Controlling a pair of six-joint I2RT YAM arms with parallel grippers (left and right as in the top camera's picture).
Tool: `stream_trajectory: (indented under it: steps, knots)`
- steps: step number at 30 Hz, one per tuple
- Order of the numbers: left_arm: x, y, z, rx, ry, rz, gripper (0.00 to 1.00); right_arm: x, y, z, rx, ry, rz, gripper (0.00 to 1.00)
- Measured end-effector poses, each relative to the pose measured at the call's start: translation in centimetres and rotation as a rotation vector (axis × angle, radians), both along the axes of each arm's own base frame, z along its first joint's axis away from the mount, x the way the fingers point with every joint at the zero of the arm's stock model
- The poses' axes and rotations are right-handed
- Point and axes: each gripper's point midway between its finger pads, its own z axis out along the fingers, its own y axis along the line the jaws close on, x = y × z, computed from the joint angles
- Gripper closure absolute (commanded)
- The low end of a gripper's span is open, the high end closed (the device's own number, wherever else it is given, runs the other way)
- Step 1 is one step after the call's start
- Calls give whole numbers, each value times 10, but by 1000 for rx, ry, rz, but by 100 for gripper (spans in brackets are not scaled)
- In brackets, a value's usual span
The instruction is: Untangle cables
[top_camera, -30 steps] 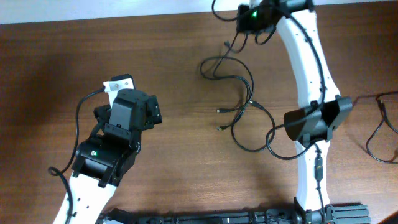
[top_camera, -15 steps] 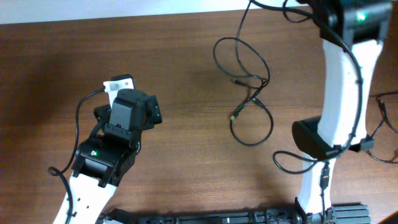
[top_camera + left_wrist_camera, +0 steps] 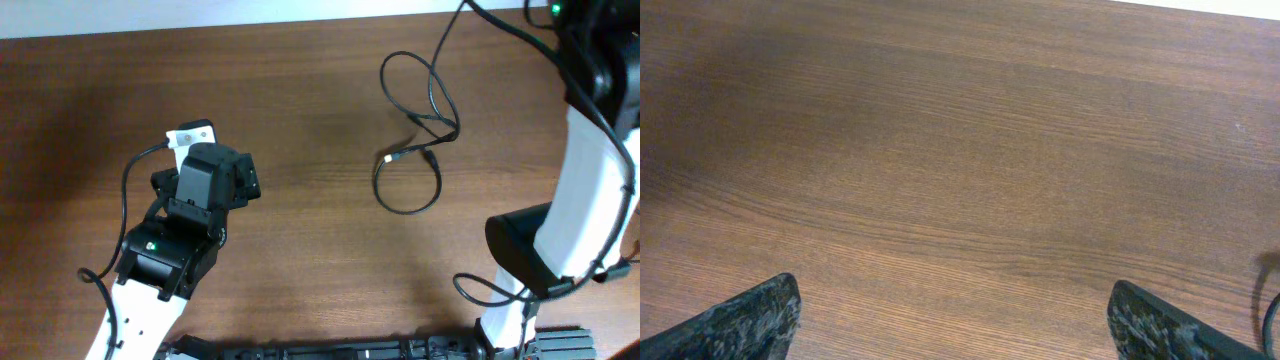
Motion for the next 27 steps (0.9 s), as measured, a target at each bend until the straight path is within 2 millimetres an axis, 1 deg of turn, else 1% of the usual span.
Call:
stream_trajectory:
  steps: [3, 5, 8, 18, 20, 22, 24, 25, 27]
  knots:
    - [0, 0, 0, 0, 0, 0, 1, -16, -14, 15, -27, -36, -61, 96]
    - [0, 0, 0, 0, 0, 0, 1, -24, -20, 16, -42, -29, -90, 96]
    - [0, 0, 0, 0, 0, 0, 1, -27, -24, 7, -62, 15, -113, 96]
    - [2, -1, 2, -8, -11, -2, 1, -12, -23, -22, -97, 122, -116, 96]
    - [8, -10, 7, -49, -43, -26, 1, -11, -23, -27, -101, 139, -116, 96]
    - [14, -27, 12, -125, -64, -88, 1, -11, -22, -27, -101, 139, -115, 96]
    - [20, -49, 15, -213, -75, -159, 1, -11, -21, -27, -101, 141, -109, 96]
    - [26, -65, 15, -277, -73, -209, 1, -11, -20, -27, -100, 140, -102, 96]
    - [35, -92, 7, -373, -40, -287, 1, -10, -17, -28, -99, 142, -85, 96]
